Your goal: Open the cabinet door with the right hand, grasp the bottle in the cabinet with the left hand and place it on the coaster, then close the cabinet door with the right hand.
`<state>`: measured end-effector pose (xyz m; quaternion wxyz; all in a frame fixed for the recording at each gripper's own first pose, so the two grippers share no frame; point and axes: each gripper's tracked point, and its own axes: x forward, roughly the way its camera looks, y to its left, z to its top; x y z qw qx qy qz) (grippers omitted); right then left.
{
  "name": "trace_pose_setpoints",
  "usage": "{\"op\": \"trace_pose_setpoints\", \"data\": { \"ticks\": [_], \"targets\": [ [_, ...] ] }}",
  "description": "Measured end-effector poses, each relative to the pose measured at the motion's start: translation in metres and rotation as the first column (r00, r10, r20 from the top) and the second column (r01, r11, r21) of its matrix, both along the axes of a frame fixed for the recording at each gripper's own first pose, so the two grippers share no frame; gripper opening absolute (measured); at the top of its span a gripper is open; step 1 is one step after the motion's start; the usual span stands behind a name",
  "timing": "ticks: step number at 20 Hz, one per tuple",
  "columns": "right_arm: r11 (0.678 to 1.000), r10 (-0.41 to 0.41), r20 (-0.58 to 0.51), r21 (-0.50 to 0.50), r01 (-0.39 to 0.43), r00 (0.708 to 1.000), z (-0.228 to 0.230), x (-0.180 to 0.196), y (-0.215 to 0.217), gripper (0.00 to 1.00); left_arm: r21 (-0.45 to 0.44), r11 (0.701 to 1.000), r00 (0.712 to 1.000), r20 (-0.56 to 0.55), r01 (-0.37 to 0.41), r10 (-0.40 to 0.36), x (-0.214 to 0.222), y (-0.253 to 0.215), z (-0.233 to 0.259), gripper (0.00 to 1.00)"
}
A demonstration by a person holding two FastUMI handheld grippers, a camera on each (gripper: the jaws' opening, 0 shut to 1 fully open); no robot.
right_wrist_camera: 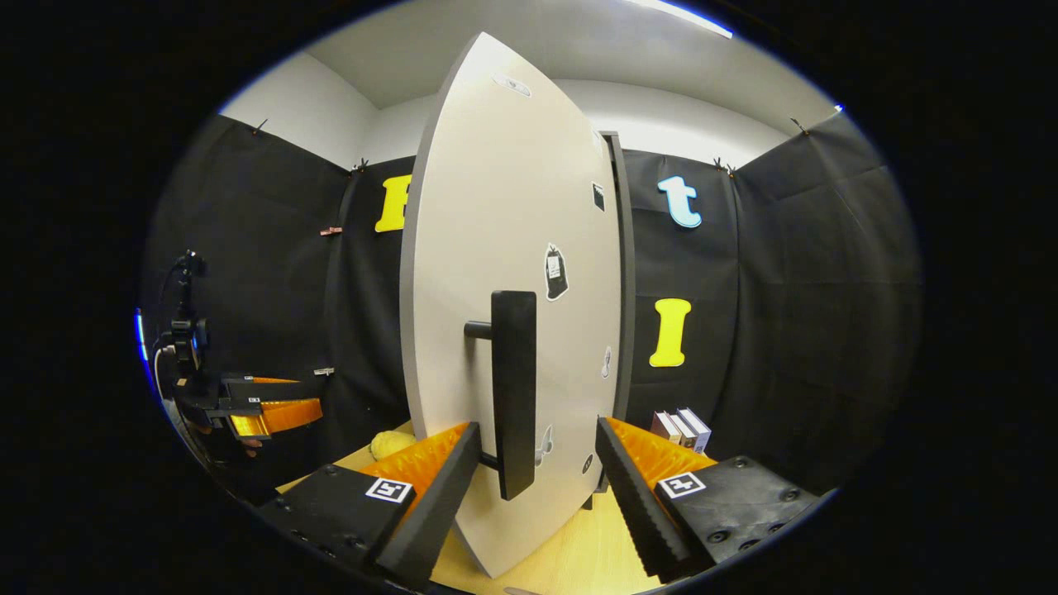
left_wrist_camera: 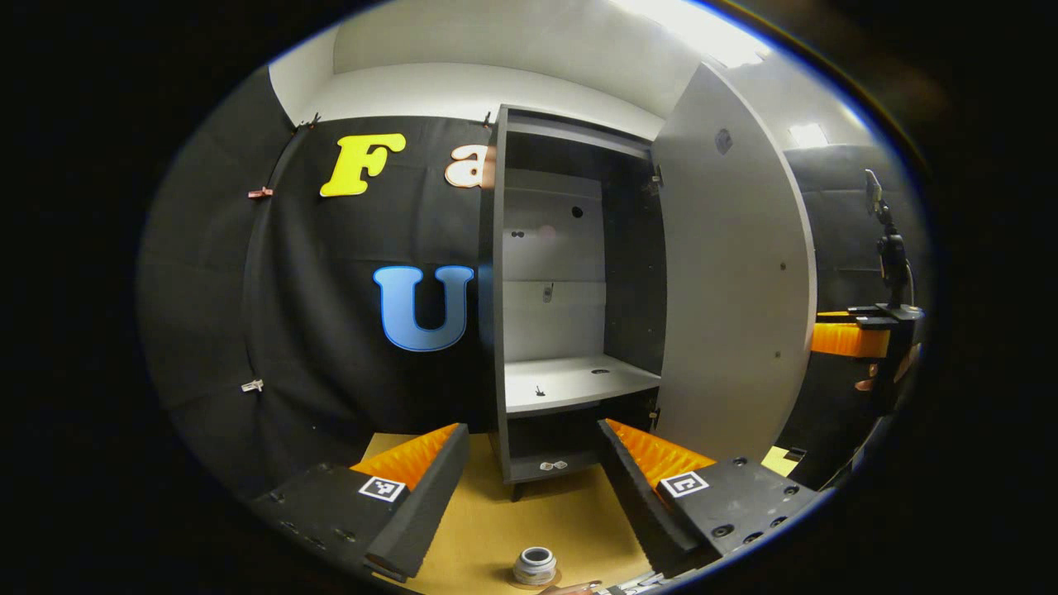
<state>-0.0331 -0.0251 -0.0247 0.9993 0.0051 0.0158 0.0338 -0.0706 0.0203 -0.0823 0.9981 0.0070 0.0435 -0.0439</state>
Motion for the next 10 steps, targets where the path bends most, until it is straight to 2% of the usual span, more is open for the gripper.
{"op": "trace_pose_setpoints", "data": {
  "ticks": [2,3,4,10],
  "targets": [
    [1.000,-0.007,0.004,-0.002,0.007,1.000,-0.001,0.007,0.014,0.92,-0.001,1.000,1.000,0.000,0.010,-0.010,-0.003,0.012,0.000,0.96],
    [1.000,-0.001,0.002,0.007,0.001,1.000,-0.003,0.010,0.023,0.87,0.004,1.000,1.000,0.000,0.013,-0.013,-0.004,0.018,0.000,0.96],
    [1.000,0.006,-0.001,0.023,-0.006,1.000,-0.004,0.013,0.032,0.92,0.009,1.000,1.000,-0.002,0.018,-0.018,-0.006,0.023,-0.001,0.96],
    [0.997,0.049,-0.024,0.064,-0.047,0.998,-0.011,0.034,0.071,0.93,-0.001,1.000,1.000,0.009,0.029,-0.029,-0.009,0.044,0.004,0.96]
  ]
}}
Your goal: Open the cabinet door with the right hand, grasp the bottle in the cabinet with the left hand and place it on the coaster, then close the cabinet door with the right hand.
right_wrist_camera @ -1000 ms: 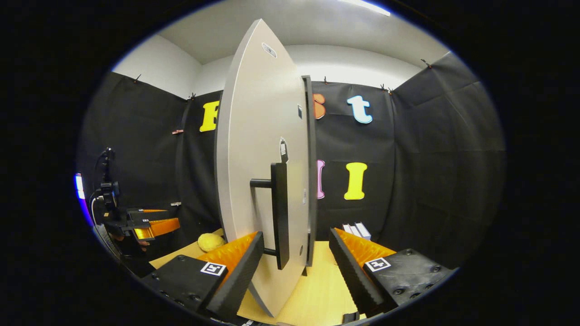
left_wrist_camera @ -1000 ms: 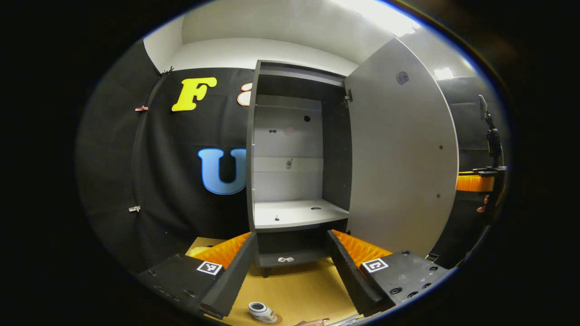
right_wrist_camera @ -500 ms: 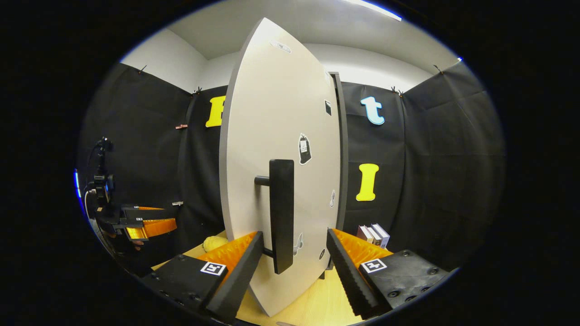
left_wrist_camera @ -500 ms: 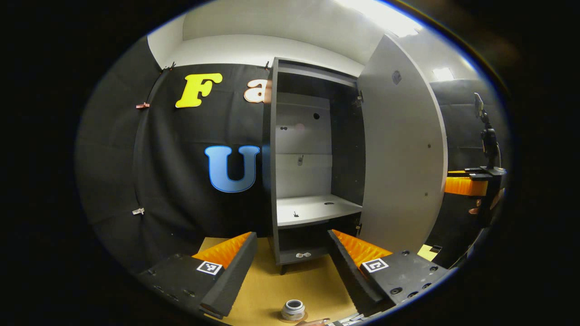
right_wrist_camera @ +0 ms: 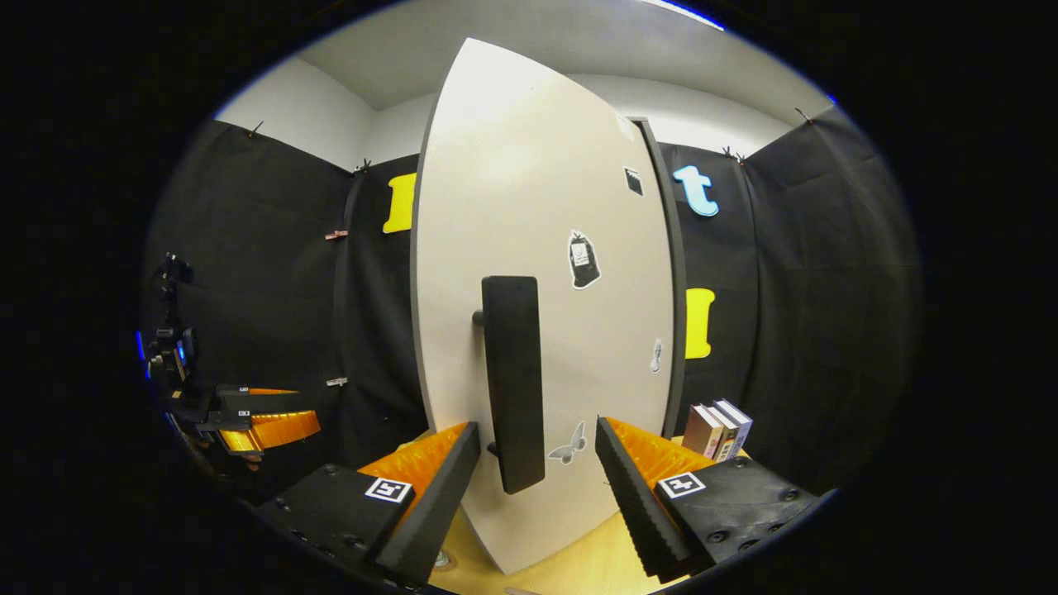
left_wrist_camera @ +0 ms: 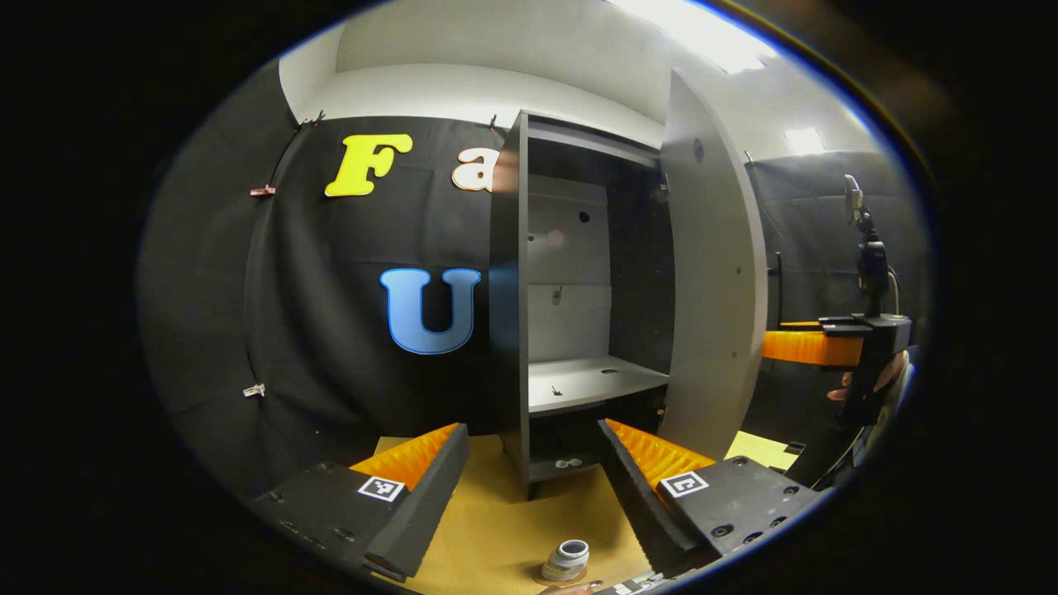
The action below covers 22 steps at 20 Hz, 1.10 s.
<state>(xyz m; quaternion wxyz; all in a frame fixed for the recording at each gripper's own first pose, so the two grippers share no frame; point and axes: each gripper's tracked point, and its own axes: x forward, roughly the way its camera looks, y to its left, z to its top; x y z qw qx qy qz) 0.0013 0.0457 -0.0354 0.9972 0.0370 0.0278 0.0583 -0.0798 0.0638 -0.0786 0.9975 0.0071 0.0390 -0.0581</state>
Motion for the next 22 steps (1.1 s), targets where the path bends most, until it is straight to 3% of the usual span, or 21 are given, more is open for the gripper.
{"op": "trace_pose_setpoints", "data": {
  "ticks": [6,14,22],
  "targets": [
    [0.999,0.021,0.013,-0.030,-0.021,1.000,0.006,-0.015,-0.002,0.94,-0.014,1.000,1.000,0.007,-0.007,0.007,-0.011,-0.006,0.006,0.99],
    [0.995,-0.088,0.011,-0.053,0.088,0.996,0.011,-0.034,-0.064,0.96,0.002,1.000,0.999,0.042,0.028,-0.028,-0.009,-0.059,0.022,0.98],
    [0.992,-0.122,0.009,-0.027,0.122,0.993,0.014,-0.045,-0.112,0.96,0.003,0.999,0.998,0.043,0.045,-0.045,0.000,-0.113,0.026,0.98]
  ]
}}
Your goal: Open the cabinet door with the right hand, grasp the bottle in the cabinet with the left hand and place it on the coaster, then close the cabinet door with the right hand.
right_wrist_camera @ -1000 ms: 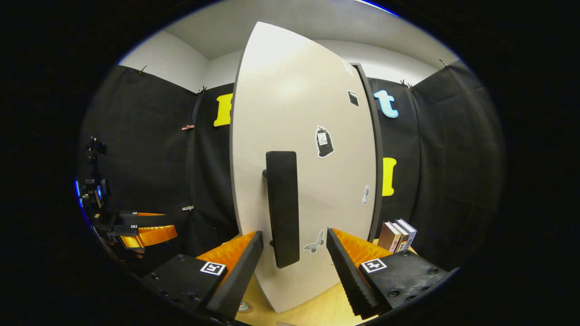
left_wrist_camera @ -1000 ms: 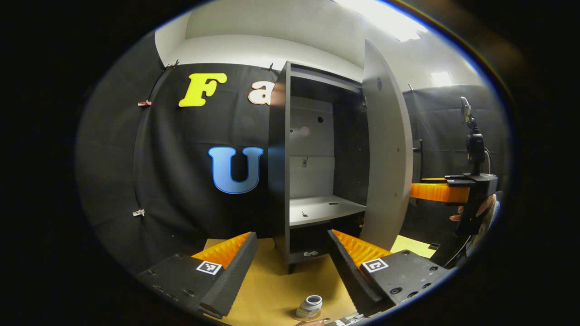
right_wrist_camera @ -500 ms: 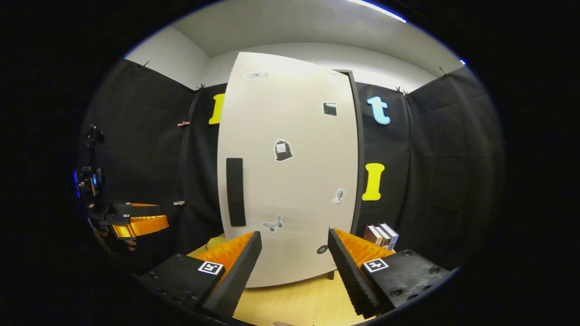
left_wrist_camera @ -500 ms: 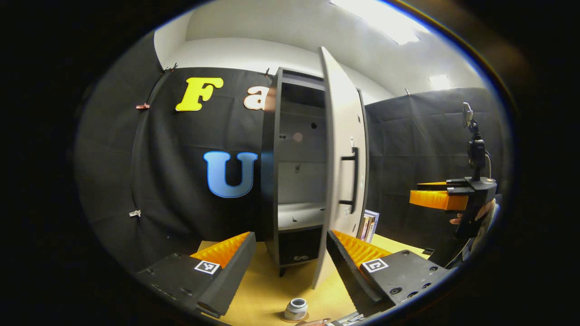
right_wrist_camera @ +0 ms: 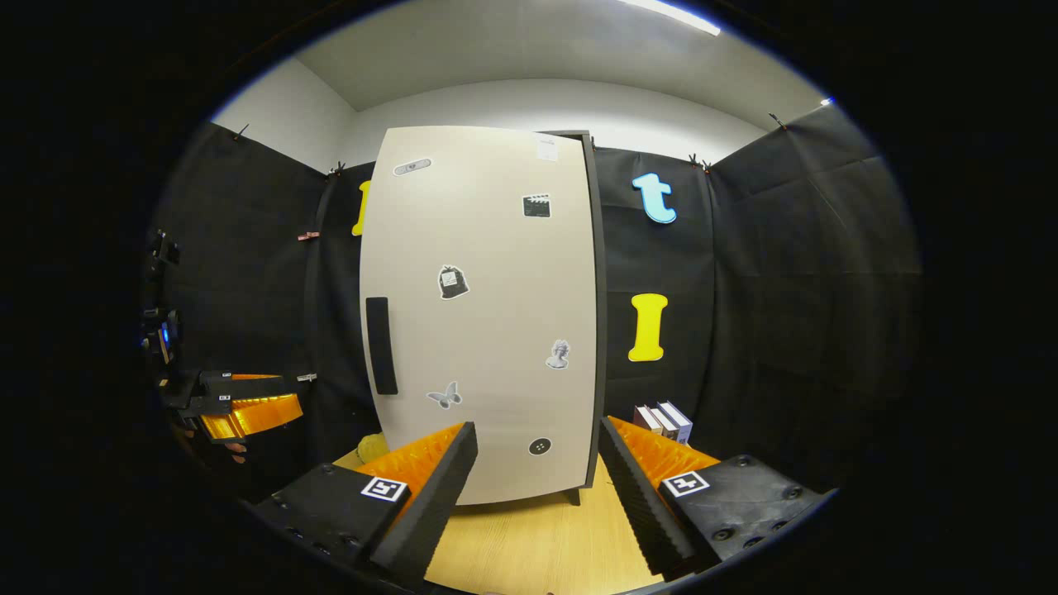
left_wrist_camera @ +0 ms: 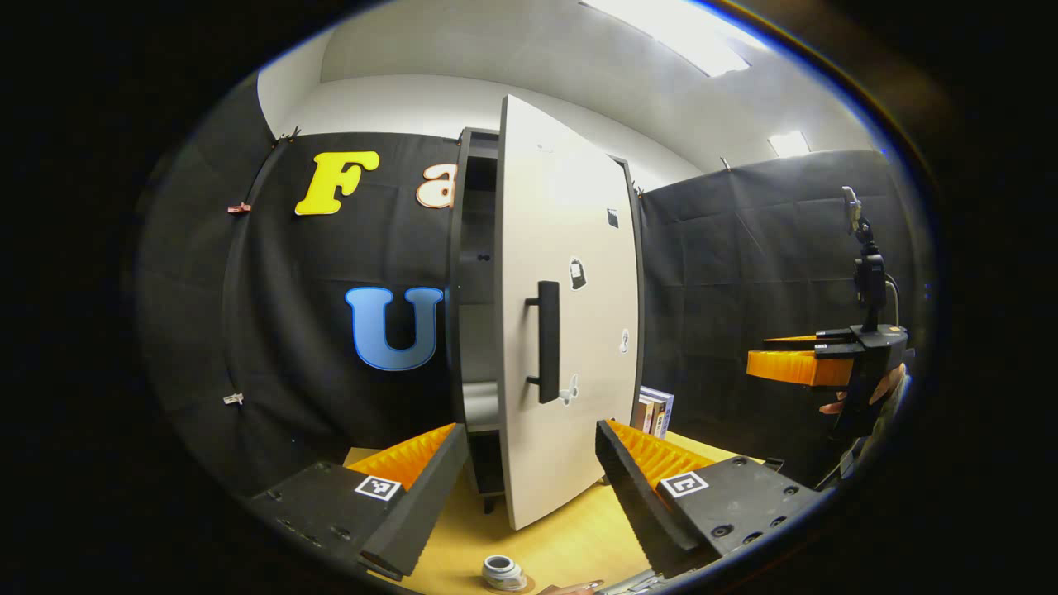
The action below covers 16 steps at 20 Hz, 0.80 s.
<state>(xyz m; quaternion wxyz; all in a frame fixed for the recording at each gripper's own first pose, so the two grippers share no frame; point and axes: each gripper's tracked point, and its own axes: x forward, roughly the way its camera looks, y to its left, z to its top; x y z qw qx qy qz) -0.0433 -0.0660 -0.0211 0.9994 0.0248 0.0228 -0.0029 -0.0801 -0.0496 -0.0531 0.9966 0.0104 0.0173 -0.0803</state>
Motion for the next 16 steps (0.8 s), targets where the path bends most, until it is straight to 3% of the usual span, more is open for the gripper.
{"op": "trace_pose_setpoints", "data": {
  "ticks": [10,16],
  "targets": [
    [0.997,0.060,-0.006,-0.053,-0.061,0.998,-0.005,0.004,-0.033,0.95,-0.030,0.998,0.998,0.021,-0.060,0.061,0.014,-0.034,0.000,0.98],
    [0.997,0.056,0.010,-0.050,-0.056,0.998,-0.005,0.015,-0.039,0.96,-0.016,0.996,0.996,0.035,-0.087,0.087,0.020,-0.039,0.007,0.98]
  ]
}}
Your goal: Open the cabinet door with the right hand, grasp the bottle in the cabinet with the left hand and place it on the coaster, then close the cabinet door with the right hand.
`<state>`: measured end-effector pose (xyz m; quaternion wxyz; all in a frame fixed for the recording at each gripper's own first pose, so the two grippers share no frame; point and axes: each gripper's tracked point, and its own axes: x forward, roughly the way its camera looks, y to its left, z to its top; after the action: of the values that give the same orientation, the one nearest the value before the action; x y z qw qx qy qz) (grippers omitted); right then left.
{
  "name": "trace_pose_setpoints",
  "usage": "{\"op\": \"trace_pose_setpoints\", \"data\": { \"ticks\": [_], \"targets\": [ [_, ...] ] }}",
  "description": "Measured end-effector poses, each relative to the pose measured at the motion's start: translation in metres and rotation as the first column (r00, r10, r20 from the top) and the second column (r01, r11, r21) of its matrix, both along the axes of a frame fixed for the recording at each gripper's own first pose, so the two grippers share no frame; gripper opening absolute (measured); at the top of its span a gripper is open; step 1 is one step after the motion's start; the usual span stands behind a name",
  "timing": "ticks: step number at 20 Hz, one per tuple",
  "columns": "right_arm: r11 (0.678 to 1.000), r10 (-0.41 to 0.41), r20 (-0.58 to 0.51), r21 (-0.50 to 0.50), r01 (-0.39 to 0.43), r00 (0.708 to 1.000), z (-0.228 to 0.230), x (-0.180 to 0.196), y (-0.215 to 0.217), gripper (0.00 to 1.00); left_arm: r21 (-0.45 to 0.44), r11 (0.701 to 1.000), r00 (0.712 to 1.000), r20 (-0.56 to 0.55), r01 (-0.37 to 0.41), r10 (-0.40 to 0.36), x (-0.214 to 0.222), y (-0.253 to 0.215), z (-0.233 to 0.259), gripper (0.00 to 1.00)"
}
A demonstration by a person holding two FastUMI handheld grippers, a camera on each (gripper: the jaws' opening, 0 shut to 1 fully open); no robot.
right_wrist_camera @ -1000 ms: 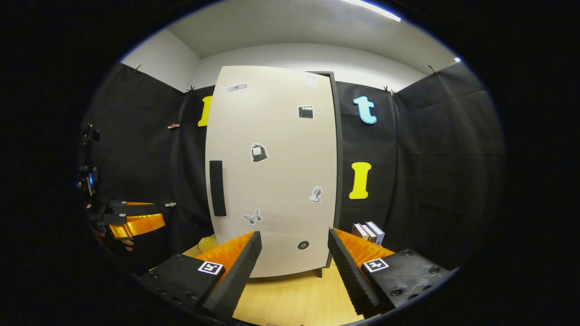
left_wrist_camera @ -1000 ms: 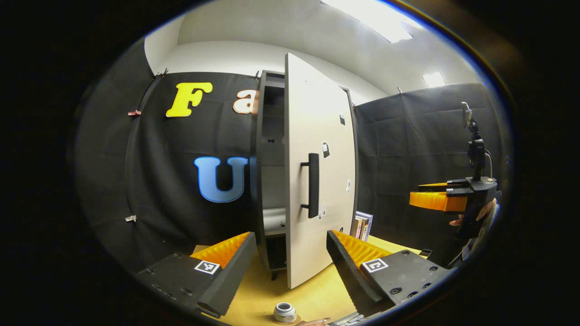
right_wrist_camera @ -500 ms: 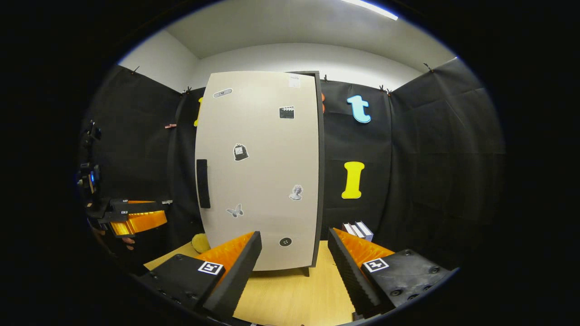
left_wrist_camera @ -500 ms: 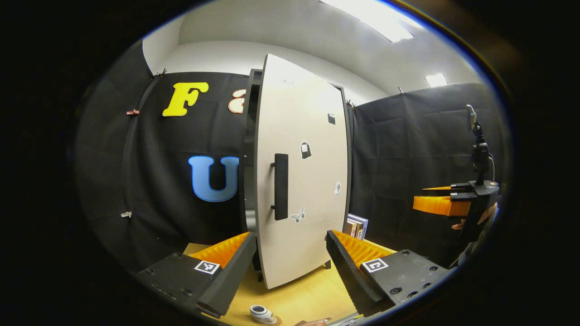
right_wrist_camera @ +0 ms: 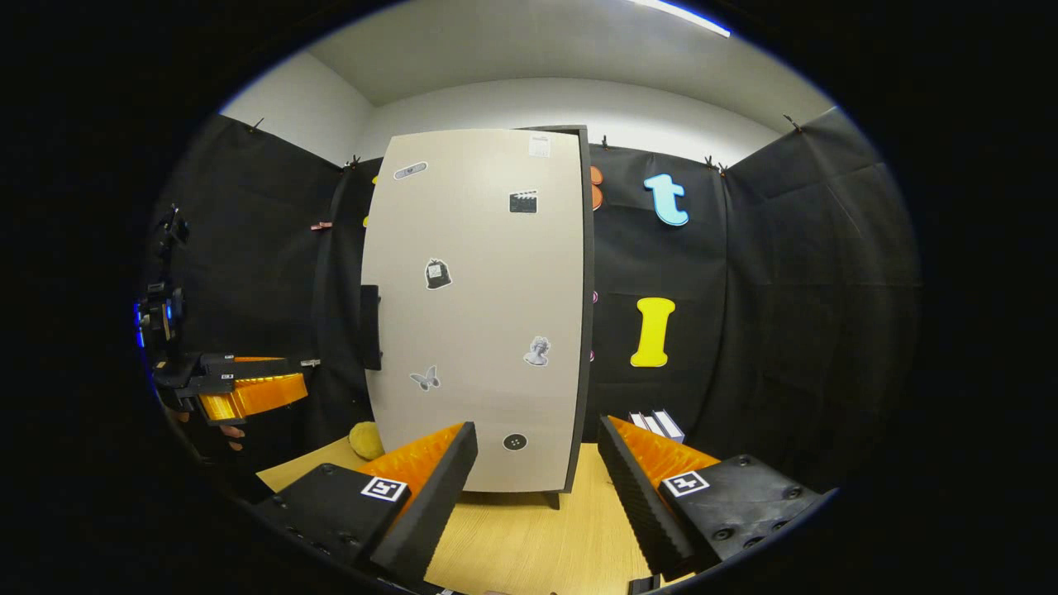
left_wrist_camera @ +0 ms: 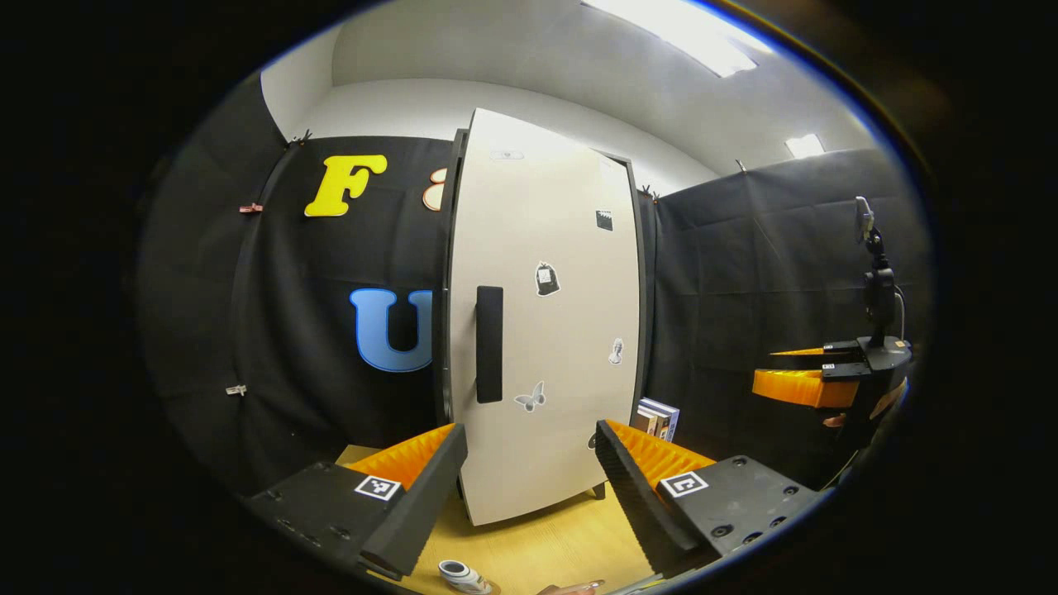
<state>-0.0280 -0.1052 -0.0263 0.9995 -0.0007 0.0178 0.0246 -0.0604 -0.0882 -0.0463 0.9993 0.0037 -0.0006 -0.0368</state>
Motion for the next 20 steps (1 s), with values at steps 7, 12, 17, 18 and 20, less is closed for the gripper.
{"op": "trace_pose_setpoints", "data": {
  "ticks": [7,12,17,18,20],
  "targets": [
    [0.999,-0.025,0.055,-0.042,0.027,0.998,0.007,0.009,0.012,0.96,0.036,0.995,0.996,0.007,-0.091,0.091,0.004,0.012,0.004,0.98],
    [0.998,-0.051,0.046,0.025,0.050,0.998,0.008,0.010,0.026,0.96,0.014,0.988,0.988,0.018,-0.153,0.153,-0.001,0.019,0.007,0.98],
    [0.994,-0.107,0.102,0.007,0.107,0.989,0.020,0.007,0.025,0.96,0.014,0.984,0.984,0.026,-0.179,0.179,-0.005,0.024,0.010,0.98],
    [0.994,-0.108,0.103,0.012,0.107,0.989,0.021,0.007,0.026,0.96,0.011,0.984,0.984,0.027,-0.177,0.177,-0.005,0.024,0.010,0.98],
    [0.994,-0.106,0.100,0.023,0.104,0.989,0.022,0.006,0.026,0.96,0.009,0.985,0.985,0.026,-0.172,0.172,-0.005,0.025,0.011,0.98]
  ]
}}
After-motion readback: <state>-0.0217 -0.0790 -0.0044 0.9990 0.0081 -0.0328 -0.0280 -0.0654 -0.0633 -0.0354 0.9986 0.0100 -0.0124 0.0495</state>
